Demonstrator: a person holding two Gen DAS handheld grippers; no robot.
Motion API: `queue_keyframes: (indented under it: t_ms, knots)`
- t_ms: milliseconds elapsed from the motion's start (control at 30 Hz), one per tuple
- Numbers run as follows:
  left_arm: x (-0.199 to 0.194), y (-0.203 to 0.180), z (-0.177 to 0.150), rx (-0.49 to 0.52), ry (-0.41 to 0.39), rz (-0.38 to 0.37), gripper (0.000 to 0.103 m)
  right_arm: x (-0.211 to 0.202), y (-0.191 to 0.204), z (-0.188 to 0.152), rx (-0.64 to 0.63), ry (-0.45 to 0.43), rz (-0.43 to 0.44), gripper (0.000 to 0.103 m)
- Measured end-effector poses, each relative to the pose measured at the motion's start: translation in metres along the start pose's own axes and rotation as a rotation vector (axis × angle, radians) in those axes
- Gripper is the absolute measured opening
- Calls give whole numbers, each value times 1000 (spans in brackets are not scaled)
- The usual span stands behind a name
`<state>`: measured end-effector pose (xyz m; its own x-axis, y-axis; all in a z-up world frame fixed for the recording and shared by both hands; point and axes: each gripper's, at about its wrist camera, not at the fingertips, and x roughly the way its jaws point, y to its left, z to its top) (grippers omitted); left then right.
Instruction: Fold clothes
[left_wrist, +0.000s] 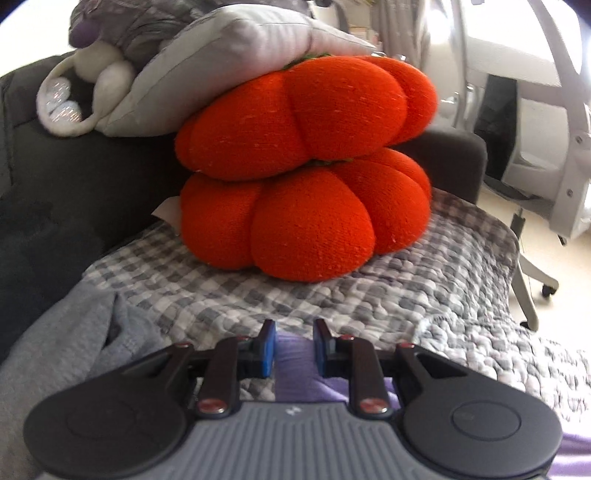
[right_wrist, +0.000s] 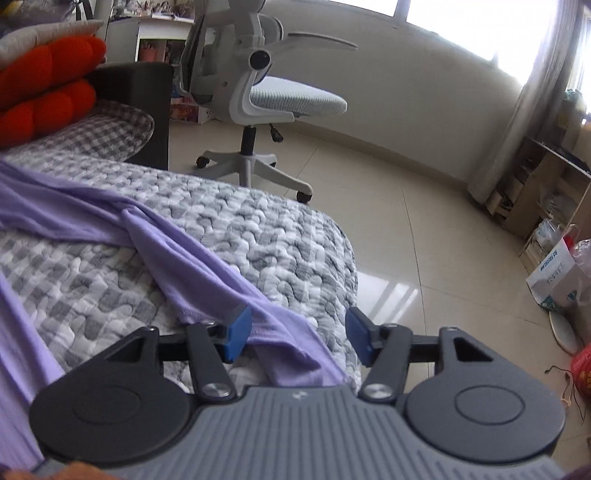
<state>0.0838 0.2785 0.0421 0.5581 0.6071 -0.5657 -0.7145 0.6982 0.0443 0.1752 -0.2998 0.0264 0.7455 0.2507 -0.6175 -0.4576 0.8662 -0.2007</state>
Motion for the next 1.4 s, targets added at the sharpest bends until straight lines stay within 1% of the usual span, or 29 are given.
queue_keyframes:
  t_ms: [67, 133, 200, 233, 267, 333, 433, 500, 600, 733, 800, 833, 900, 933, 1000, 1033, 1100, 1167, 1200, 1233, 1267, 1300, 1333, 1367, 1400]
  knots:
    - [-1, 3, 0, -14, 2, -5, 22, 2, 1, -5, -24, 17, 24, 60]
    - [-1, 2, -1, -8, 5, -6, 22, 4, 4, -9, -55, 12, 26, 59]
    - [-1, -3, -2, 8, 5, -4, 22, 12, 7, -11, -77, 12, 23, 26]
    - [-1, -6, -3, 17, 4, -4, 22, 16, 7, -10, -76, 24, 3, 0]
    - [-2, -8, -4, 25, 1, -5, 22, 16, 7, -8, -69, 18, -15, 3]
    - [-5, -9, -4, 32, -8, -7, 22, 4, 3, -3, -47, -44, -34, 2]
    - [-8, -3, -1, -2, -14, -21, 22, -20, -5, 9, 11, -182, -99, 2]
    - [-8, -1, 0, -21, -10, -32, 22, -31, -9, 17, 46, -250, -144, 2]
    - [-5, -5, -2, -11, 7, -30, 22, -37, -7, 27, 64, -299, -170, 2]
    - [-6, -2, -1, -25, 9, -45, 22, -46, -11, 35, 92, -307, -157, 2]
    - [-6, 1, 1, -38, 10, -57, 22, -51, -14, 35, 90, -291, -155, 2]
    - [-6, 2, 2, -42, 11, -61, 22, -50, -14, 33, 69, -263, -157, 2]
    - [-3, 1, 0, -36, 21, -62, 22, -38, -7, 25, -12, -182, -185, 2]
    - [-1, 1, -1, -34, 28, -60, 22, -30, -2, 18, -59, -138, -178, 2]
    - [2, -1, -3, -30, 40, -57, 22, -21, 11, 3, -157, -50, -82, 3]
    - [3, -2, -4, -28, 45, -57, 22, -18, 19, -5, -209, -4, -26, 5]
    - [4, -2, -4, -27, 53, -56, 22, -12, 37, -24, -309, 124, 156, 10]
    - [6, -2, -5, -30, 61, -56, 22, -20, 47, -33, -374, 78, 157, 12]
    - [6, -1, -5, -34, 66, -57, 22, -22, 40, -29, -329, 81, 188, 13]
    - [7, -1, -5, -37, 71, -59, 22, -26, 30, -25, -259, 56, 223, 13]
    - [7, -1, -6, -38, 72, -60, 22, -31, 17, -18, -176, 6, 238, 28]
    - [6, 0, -6, -38, 73, -61, 22, -31, 5, -12, -96, -33, 213, 38]
    - [6, -1, -6, -35, 73, -60, 22, -32, -7, -7, -15, -72, 188, 55]
    - [6, -2, -6, -33, 72, -60, 22, -32, -19, -1, 65, -111, 163, 59]
    - [5, -2, -7, -32, 74, -61, 22, -22, -32, 0, 168, -83, 152, 59]
